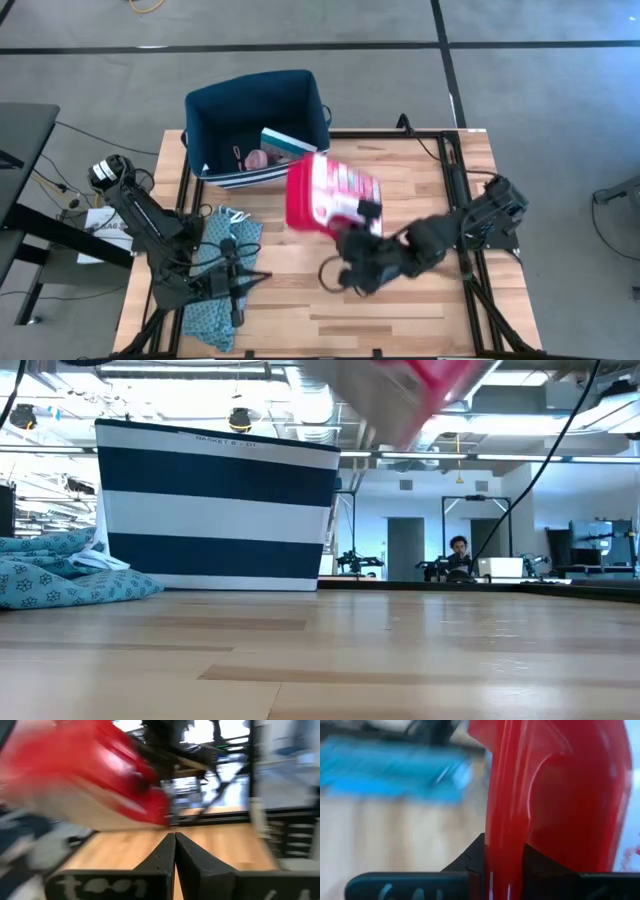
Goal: Pick & place medical supplies in basket/bin
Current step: Put the red first aid kit box into theblue bin, then return to Home Position
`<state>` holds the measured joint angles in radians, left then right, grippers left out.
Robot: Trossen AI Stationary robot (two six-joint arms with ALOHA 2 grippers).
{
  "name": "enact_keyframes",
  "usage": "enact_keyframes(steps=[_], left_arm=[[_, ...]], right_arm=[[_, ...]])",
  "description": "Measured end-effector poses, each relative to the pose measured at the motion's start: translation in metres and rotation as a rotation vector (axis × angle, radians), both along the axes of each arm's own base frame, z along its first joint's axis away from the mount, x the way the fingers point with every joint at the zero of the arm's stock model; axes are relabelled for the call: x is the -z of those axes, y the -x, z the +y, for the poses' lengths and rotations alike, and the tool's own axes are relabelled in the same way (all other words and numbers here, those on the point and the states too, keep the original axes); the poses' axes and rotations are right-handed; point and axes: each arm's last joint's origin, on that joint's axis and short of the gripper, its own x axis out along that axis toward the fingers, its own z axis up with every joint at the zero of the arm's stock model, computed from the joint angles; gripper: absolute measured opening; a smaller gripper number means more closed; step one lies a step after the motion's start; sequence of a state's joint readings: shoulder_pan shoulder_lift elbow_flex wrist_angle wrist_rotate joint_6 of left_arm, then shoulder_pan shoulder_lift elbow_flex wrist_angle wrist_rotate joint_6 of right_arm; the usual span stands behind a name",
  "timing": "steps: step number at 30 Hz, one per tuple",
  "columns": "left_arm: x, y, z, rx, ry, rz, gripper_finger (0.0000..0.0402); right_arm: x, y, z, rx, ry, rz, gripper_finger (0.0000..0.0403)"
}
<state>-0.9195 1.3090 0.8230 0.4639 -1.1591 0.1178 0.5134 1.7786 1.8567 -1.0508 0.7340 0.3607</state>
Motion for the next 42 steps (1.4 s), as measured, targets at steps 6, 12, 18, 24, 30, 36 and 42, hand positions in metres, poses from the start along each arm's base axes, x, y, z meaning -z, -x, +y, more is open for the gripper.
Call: enact_keyframes(steps=[6,12,18,24,30,36,42], left_arm=[[0.000,-0.001,-0.006,0.196,0.030,0.001,0.0000],[0.001,-0.001,-0.006,0.212,0.029,0.007,0.0000],[0.003,-0.003,-0.004,0.198,0.012,0.022,0.0000],[0.003,-0.006,0.001,0.142,0.000,0.023,0.0000],[0.004,-0.014,0.010,0.031,-0.003,0.025,0.0000],[0.004,-0.020,0.018,-0.014,0.036,0.016,0.0000],[0.005,-0.020,0.018,-0.016,0.060,0.015,0.0000]], right_arm=[[-0.058,-0.034,-0.051,-0.018,0.205,-0.224,0.0047],[-0.074,-0.084,-0.139,-0.156,0.154,-0.478,0.0048],[-0.028,-0.127,-0.224,-0.160,0.169,-0.457,0.0048],[0.039,-0.156,-0.272,-0.111,0.107,-0.311,0.0049],[0.061,-0.162,-0.282,-0.097,0.270,-0.169,0.0062],[0.067,-0.159,-0.281,-0.100,0.278,-0.075,0.0101],[0.067,-0.157,-0.281,-0.066,0.297,-0.042,0.0150]])
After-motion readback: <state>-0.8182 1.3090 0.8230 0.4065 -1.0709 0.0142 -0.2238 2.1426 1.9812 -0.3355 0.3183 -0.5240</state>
